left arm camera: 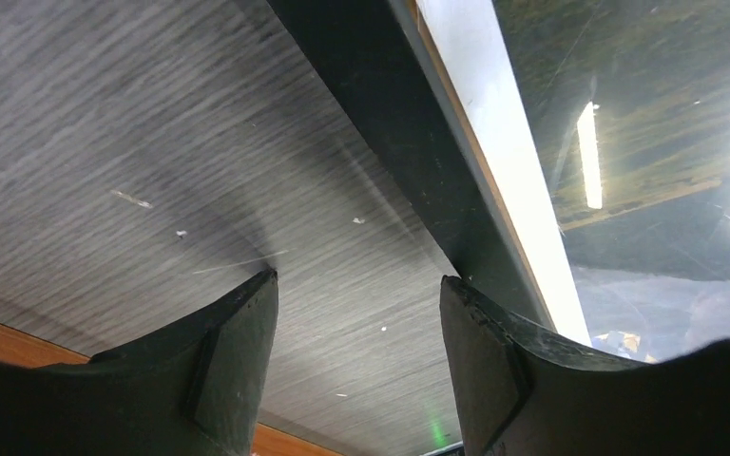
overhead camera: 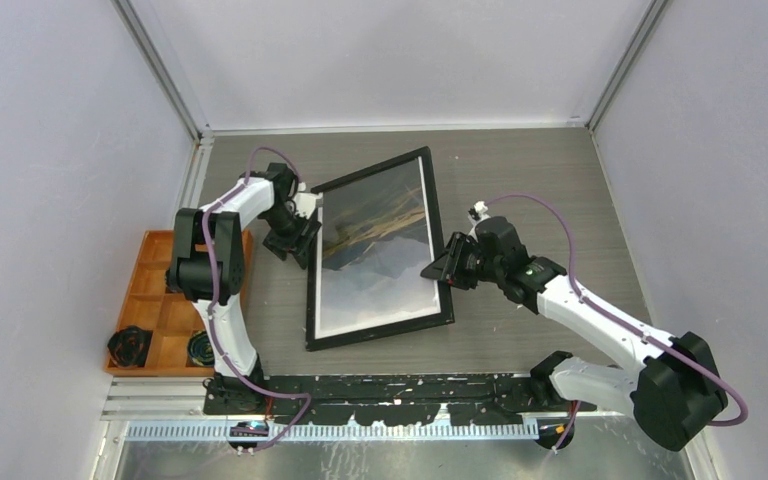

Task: Put the photo into the frame
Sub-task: Turn over the photo frame at the center of the board.

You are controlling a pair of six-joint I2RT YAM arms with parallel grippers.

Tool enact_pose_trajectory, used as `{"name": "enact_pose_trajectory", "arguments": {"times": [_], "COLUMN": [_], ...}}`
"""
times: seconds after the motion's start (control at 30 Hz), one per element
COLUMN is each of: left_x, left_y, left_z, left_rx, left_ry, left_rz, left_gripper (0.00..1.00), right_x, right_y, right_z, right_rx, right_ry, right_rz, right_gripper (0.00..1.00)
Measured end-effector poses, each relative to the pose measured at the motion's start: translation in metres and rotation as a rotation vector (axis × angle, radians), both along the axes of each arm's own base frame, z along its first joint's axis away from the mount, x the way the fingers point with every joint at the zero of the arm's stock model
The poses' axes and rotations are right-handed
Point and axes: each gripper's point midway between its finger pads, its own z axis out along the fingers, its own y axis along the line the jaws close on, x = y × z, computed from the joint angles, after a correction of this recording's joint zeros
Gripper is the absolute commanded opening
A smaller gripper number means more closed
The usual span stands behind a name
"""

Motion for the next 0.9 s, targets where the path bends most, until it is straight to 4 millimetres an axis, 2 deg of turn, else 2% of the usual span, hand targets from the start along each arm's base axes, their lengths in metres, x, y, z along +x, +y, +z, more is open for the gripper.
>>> {"name": "enact_pose_trajectory", "arguments": {"times": [0.63,0.8,0.83,0.9], "left_x": [0.002,0.001,0.001,0.001], "left_y": [0.001,-0.001,-0.002,-0.005], "left_z": [-0.004,-0.006,-0.006,-0.006], "left_rx": [0.021,0.042,0.044,0.045], "left_ry": [-0.007,-0.007,-0.007,-0.007], "left_rz": [-0.021,-0.038,-0.042,-0.05], "left_gripper": [0.63,0.62,0.62,0.62], "right_x": [0.01,0.005,0.003,-0.001], "right_y": [-0.012,-0.018,-0.019,-0.024], "right_z": [-0.055,-0.068,-0.07,-0.079], "right_rx": [0.013,0.018,0.02,0.006], "right_ry": [0.042,0.049,0.053,0.065], "right_rz": [-0.031,-0.066,-0.075,-0.099], "right_gripper": [0.33,0.41,0.44,0.56]}}
